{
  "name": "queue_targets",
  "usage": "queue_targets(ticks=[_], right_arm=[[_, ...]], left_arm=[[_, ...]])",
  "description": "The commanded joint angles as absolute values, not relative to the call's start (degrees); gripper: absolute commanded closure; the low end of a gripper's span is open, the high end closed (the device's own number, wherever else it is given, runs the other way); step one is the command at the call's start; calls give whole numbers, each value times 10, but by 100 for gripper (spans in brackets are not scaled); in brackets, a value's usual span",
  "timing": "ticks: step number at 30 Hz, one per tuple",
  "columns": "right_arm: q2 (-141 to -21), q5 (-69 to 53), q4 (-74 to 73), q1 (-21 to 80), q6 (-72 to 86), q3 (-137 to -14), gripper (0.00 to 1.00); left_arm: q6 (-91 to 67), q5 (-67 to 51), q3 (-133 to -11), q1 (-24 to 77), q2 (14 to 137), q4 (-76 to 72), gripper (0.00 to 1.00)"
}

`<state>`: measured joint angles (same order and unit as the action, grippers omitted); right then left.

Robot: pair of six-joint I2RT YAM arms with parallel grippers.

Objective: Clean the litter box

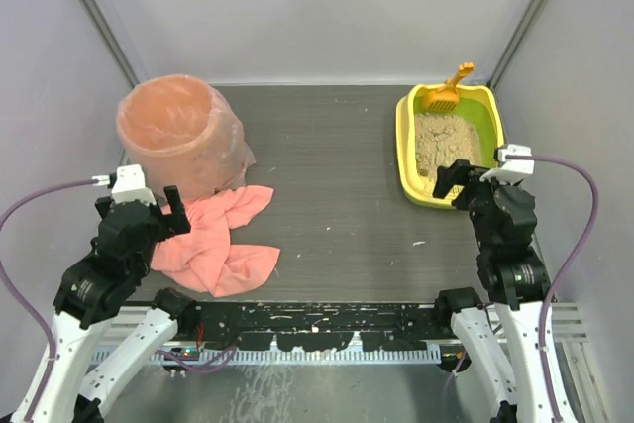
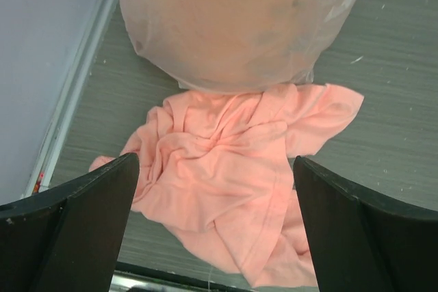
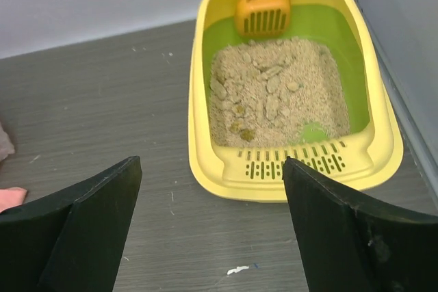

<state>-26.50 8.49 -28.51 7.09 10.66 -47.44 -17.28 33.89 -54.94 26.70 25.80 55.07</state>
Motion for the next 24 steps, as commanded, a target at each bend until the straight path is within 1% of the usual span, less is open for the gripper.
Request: queue_targets(ticks=[1,4,9,17,24], right_arm=[[-317,98,-245,47,146,-473,9],[-346,95,-238,36,159,-472,6],[-389,90,-228,22,184,-476,4],[-439,110,-233,15,238,-492,4],[-506,99,-241,13,227,-524,3]], left_arm=[[-190,271,-545,228,303,529,3],[-195,248,-544,207,331,526,3],[-204,221,-541,187,359,523,2],[-215,199,-539,174,370,511,2],[-240,212,-553,172,380,513,2]])
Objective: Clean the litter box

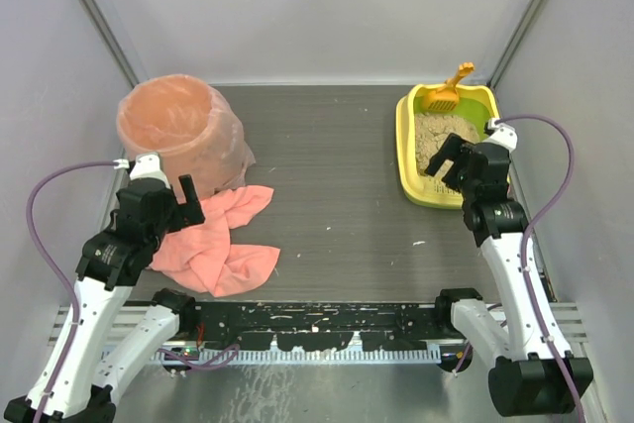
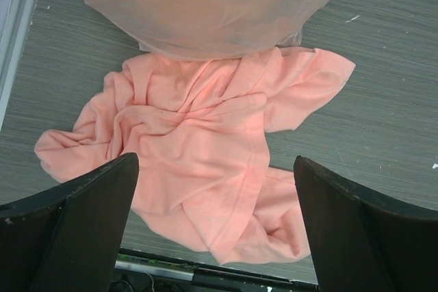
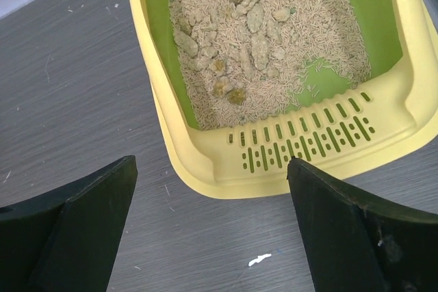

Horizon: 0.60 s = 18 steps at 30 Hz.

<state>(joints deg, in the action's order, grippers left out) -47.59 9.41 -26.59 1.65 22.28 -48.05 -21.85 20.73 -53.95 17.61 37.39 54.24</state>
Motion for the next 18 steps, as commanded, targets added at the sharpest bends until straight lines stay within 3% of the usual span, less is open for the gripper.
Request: queue_targets(ticks=[1,8,18], right_arm=[[-518,93,-241,13,225,-530,2],[-621,18,-238,13,200,-592,3],[-695,-14,-214,36,183,-630,4]], left_arm=[[-244,216,-555,172,381,514,2],[-236,213,-568,171,395,486,2],[-258,281,-656,158,519,475,2]])
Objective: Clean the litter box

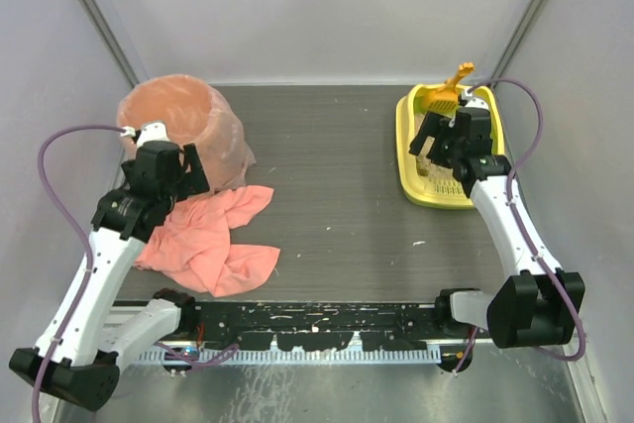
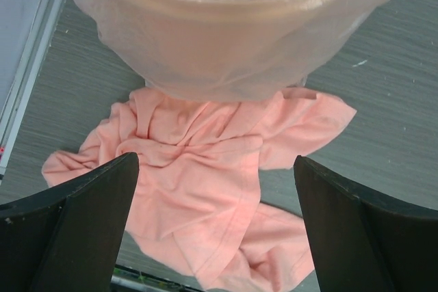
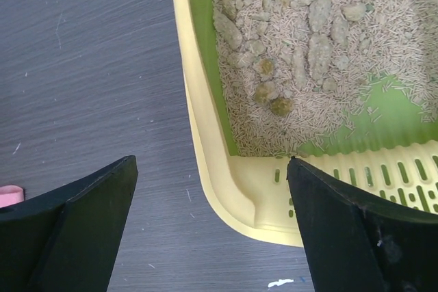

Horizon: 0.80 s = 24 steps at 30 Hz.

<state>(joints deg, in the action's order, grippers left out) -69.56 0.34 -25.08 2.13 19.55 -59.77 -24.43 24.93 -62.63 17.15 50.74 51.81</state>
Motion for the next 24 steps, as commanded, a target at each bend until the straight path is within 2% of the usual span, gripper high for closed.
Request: queue_targets(ticks=[1,7,13,24], right_arm=[[-698,-14,-213,41,184,-631,4],[-705,-20,-206,72,182,-625,4],[-699,-29,-194,81,187,-598,6],[-691,-39,-197,90,180,-586,7]], left_arm=[[-261,282,-662,151,526,458,2],[-295,265,-704,104,550,418,2],[-307,313,-753,51,580,424,2],[-328,306,-764,-18,676,371,2]])
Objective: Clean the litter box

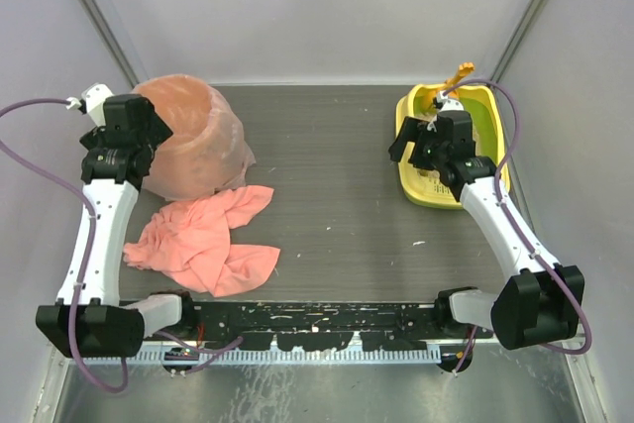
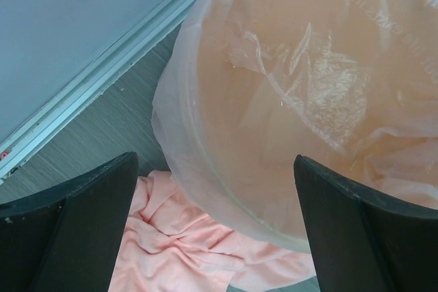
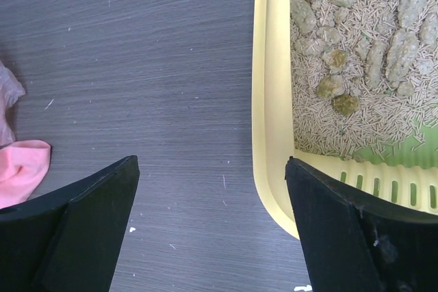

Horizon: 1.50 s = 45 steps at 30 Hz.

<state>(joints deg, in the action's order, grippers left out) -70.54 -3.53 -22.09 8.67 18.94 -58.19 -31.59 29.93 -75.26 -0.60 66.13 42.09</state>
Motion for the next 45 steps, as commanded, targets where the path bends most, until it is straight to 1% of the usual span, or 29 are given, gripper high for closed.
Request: queue_targets(ticks=[1,3,5,10,16,23,28,30,35,37,45], right_arm=[[-689,-39,-197,90,179,-585,7],[-685,-41,-199,90,179,-584,7],[-681,-44,-199,90,178,-582,7],[-681,-51,-200,90,179,-583,7],[-677,-62,-201,91,181,-582,9],[-661,-58,-204,91,182,-569,10],[-657,-59,-205,91,184,-566,10],[-657,-59,-205,92,183,-566,10],[-656,-58,-205,91,184,-564,10],[-655,-56,-206,92,181,-562,10],[-648,-32,-221,91,172,-562,10]], left_arm=[[-329,305,-764,-23,684,370,2],[-330,298,-758,-34,696,364,0],[-328,287,-749,-47,705,351,2],[-325,253,-734,-85,723,343,11],[-313,195,-727,-105,766,314,43],[-308,148,-756,-105,791,314,75],[-326,79,-778,-104,811,313,93],[-339,55,-783,-92,820,310,99],[-348,79,-814,-14,851,313,100],[-351,93,-847,22,880,318,100],[-339,141,-1045,143,1034,389,100]])
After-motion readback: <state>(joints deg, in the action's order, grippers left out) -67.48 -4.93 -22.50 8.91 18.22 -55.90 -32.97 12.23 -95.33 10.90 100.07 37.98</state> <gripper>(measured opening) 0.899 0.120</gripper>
